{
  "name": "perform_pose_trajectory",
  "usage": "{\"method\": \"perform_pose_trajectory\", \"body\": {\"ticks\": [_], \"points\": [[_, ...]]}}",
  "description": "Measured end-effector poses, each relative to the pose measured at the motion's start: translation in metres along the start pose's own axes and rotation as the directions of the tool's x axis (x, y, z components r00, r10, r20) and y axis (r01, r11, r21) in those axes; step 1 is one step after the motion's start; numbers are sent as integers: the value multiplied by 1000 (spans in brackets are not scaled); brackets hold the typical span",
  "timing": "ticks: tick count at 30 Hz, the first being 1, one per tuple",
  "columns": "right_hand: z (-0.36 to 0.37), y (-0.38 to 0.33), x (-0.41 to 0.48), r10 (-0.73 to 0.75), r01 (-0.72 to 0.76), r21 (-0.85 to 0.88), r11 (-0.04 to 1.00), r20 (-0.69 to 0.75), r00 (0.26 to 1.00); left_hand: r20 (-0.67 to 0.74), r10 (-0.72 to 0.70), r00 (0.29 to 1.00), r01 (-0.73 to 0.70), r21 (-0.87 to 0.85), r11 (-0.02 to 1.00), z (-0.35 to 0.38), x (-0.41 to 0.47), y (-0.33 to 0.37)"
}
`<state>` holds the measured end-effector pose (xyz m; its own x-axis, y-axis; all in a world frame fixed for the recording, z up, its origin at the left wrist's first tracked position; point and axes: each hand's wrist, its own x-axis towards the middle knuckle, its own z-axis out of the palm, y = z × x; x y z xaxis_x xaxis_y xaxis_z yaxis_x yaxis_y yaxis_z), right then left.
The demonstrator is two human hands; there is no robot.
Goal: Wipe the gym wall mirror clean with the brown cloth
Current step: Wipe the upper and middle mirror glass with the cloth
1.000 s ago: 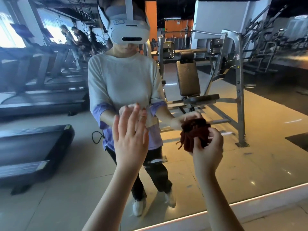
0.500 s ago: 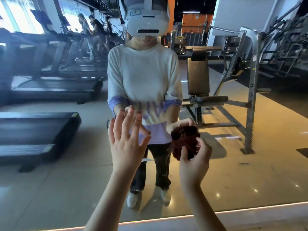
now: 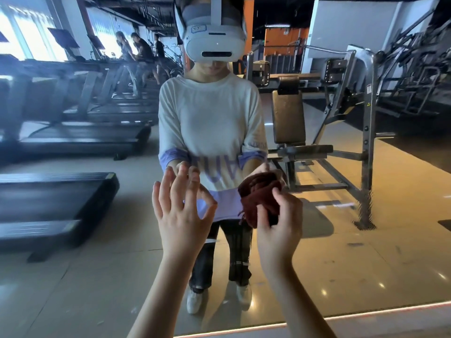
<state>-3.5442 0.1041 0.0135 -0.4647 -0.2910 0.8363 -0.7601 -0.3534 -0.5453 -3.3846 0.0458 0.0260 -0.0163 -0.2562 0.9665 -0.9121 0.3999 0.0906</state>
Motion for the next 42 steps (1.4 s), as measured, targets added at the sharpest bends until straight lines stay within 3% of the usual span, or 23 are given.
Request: {"method": "perform_pose_trajectory", "body": {"ticks": [2, 8, 13, 15, 17, 20, 22, 26, 28, 30, 32, 37, 39, 42], "points": [[-2, 0, 13, -47, 46, 2, 999, 25, 999, -8, -20, 1000, 20, -12, 1000, -2, 2, 3], [-11, -1, 77, 1, -5, -17, 1000, -213, 977, -1, -49, 999, 49, -68, 997, -11, 12, 10], [-3, -10, 70, -234, 228, -88, 970, -60, 970, 90, 109, 990, -96, -146, 985, -8, 28, 32], [-9, -11, 89, -278, 270, -105, 957, -70, 958, 104, 118, 988, -102, -147, 984, -2, 33, 40], [-18, -5, 111, -236, 212, -160, 964, -151, 960, 101, 118, 988, -108, -99, 989, 4, 31, 42], [-23, 1, 118, -32, 2, -112, 994, -263, 964, 82, 135, 987, -130, -63, 990, 8, 28, 40], [-17, -2, 104, -55, 31, -116, 993, -214, 975, 76, 130, 989, -125, -62, 990, 9, 28, 41], [-19, 2, 91, -268, 255, -200, 946, -41, 963, 69, 111, 991, -106, -63, 992, 9, 27, 45], [-28, 12, 103, -171, 147, -201, 968, -109, 979, 81, 103, 991, -99, -60, 993, 9, 26, 46], [-38, 20, 108, 16, -44, -145, 988, -192, 981, 88, 98, 991, -93, -56, 994, 9, 25, 47], [-37, 21, 94, 111, -137, -122, 983, -199, 974, 85, 93, 992, -89, -51, 995, 9, 25, 48], [-22, 15, 34, -21, 27, -121, 992, 53, 998, 69, 86, 994, -84, -30, 996, 13, 23, 51], [-29, 22, 43, -12, 17, -126, 992, 39, 999, 81, 83, 993, -81, -28, 996, 12, 23, 52], [-43, 36, 56, 168, -178, -111, 978, -90, 982, 84, 87, 993, -86, -22, 996, 11, 22, 51]]}}
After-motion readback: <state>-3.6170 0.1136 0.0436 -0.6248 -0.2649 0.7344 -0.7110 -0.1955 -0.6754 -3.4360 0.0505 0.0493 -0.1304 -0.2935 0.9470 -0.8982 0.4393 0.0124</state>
